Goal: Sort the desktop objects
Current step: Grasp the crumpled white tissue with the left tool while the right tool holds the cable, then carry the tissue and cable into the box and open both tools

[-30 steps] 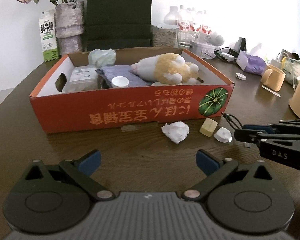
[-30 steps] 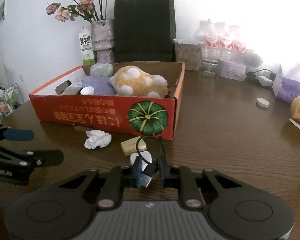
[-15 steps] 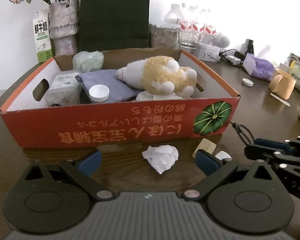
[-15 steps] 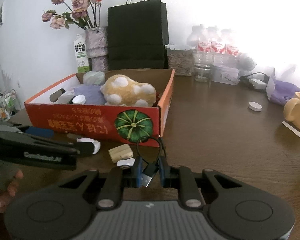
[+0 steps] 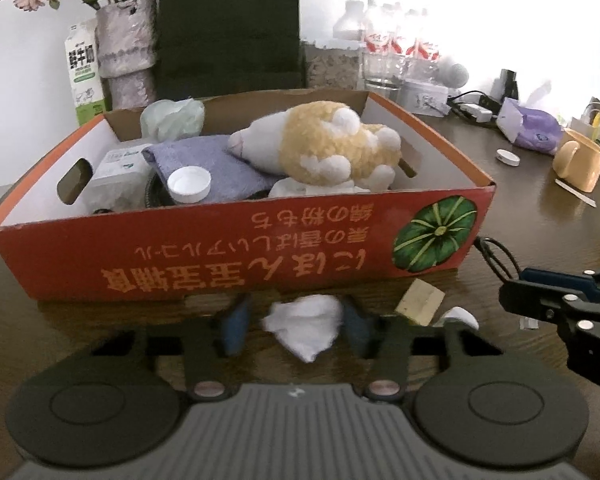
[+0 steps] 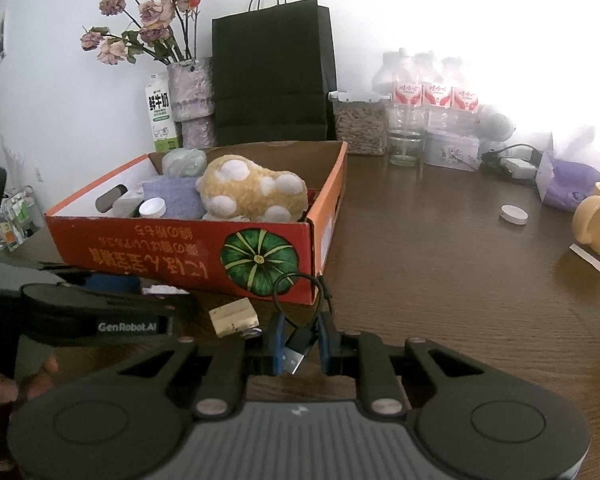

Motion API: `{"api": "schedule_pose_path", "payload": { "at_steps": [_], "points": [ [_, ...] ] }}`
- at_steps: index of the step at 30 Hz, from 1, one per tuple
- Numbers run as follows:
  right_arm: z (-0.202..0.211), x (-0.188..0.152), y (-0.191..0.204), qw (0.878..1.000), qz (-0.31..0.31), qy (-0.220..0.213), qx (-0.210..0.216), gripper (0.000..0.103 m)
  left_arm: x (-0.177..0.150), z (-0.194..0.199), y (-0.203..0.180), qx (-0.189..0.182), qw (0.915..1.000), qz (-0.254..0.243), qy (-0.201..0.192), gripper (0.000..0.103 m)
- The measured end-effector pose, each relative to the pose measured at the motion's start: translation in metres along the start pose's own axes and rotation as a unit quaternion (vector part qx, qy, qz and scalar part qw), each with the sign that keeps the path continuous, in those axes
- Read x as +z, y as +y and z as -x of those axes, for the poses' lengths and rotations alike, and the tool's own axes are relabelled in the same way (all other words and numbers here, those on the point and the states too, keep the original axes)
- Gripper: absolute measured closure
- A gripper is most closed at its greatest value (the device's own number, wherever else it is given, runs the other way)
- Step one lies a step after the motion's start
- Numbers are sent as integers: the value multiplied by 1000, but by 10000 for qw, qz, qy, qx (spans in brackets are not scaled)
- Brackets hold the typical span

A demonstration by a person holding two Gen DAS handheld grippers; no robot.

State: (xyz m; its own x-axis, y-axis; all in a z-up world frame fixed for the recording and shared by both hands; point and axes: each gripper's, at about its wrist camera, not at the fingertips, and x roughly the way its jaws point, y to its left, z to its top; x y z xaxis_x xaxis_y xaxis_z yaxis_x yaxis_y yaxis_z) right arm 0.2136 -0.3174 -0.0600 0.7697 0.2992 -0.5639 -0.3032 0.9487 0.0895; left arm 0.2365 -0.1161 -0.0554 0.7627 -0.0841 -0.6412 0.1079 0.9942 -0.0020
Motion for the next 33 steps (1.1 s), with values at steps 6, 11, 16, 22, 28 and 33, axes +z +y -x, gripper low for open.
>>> {"api": "schedule_pose_path", "payload": {
  "at_steps": [6, 11, 16, 22, 28, 33],
  "points": [
    [5, 1, 4, 10000, 17, -58, -7, 87, -3, 7, 2, -297, 9995, -22, -66, 78],
    [15, 2, 12, 9999, 50, -125, -67, 87, -4, 21, 7, -401, 9989, -6, -227, 78],
    [31, 4, 23, 9995, 152, -246, -135, 87, -3, 47, 15, -599, 9969, 13, -519, 78],
    [46, 19, 38, 9980, 326, -505, -192, 87, 10, 78, 30, -714, 9924, 18, -998, 78],
    [48, 50, 49, 9951, 478, -840, -194, 87, 37, 88, 51, -561, 9881, 126, -1430, 78],
    [39, 74, 67, 9928, 624, -1020, -44, 87, 55, 81, 70, -421, 9866, 282, -1554, 78]
  ]
}}
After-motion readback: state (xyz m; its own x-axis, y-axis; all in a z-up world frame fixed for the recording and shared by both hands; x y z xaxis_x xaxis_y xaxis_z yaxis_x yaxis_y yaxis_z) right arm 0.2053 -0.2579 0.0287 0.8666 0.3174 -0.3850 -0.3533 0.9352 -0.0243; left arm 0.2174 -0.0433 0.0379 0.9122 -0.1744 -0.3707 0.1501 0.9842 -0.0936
